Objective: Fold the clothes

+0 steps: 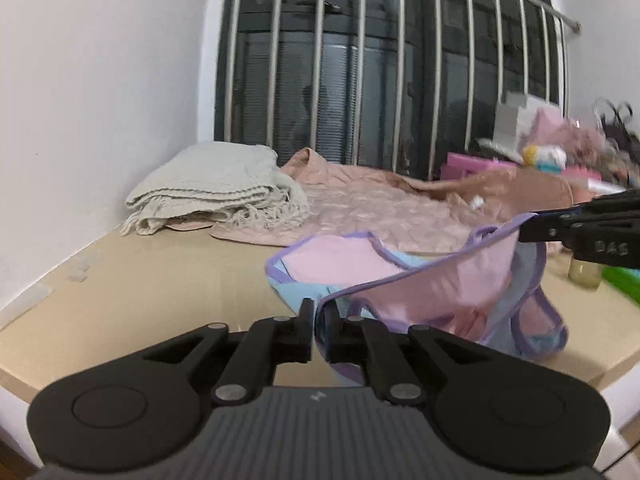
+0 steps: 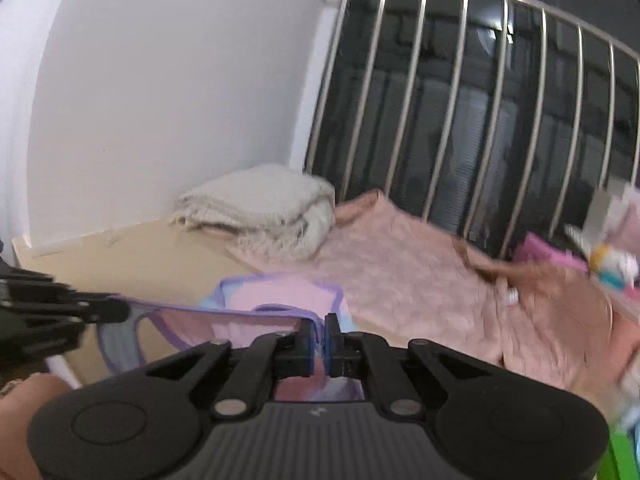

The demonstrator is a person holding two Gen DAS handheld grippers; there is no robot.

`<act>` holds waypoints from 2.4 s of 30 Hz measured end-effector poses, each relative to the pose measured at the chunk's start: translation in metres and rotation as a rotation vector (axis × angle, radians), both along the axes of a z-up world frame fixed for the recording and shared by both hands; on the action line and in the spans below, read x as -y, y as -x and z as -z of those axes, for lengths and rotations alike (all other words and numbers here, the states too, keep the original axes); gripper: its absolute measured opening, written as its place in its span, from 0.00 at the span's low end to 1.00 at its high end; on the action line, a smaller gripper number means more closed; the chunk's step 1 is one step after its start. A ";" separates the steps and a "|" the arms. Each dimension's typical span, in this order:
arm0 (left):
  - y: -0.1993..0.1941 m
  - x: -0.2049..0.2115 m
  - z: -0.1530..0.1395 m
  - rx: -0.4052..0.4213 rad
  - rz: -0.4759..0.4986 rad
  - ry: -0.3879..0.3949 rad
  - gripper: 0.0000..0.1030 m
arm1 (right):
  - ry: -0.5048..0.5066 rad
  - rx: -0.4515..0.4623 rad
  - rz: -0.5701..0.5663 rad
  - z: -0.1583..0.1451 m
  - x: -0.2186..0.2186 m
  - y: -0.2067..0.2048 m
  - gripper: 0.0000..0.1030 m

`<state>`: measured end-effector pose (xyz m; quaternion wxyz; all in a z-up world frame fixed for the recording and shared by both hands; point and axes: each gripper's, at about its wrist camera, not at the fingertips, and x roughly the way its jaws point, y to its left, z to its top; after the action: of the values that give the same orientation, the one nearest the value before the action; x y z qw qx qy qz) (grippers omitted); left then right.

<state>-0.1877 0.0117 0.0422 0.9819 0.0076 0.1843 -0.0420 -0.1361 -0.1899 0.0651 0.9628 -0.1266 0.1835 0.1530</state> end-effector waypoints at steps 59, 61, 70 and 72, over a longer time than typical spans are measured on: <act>0.025 0.004 0.015 -0.088 -0.054 -0.121 0.28 | 0.109 0.043 0.176 0.043 -0.003 0.091 0.02; 0.029 0.005 0.012 -0.073 -0.048 -0.129 0.09 | 0.143 0.051 0.178 0.046 -0.010 0.091 0.02; 0.035 0.008 0.000 -0.036 -0.012 -0.076 0.02 | 0.127 0.045 0.202 0.056 -0.016 0.077 0.05; 0.032 0.004 -0.008 -0.022 -0.006 -0.051 0.02 | 0.101 0.033 0.211 0.055 -0.014 0.072 0.03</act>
<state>-0.2193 0.0072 0.0500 0.9795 0.0319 0.1959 -0.0347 -0.2083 -0.1762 0.0100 0.9687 -0.1576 0.1877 0.0391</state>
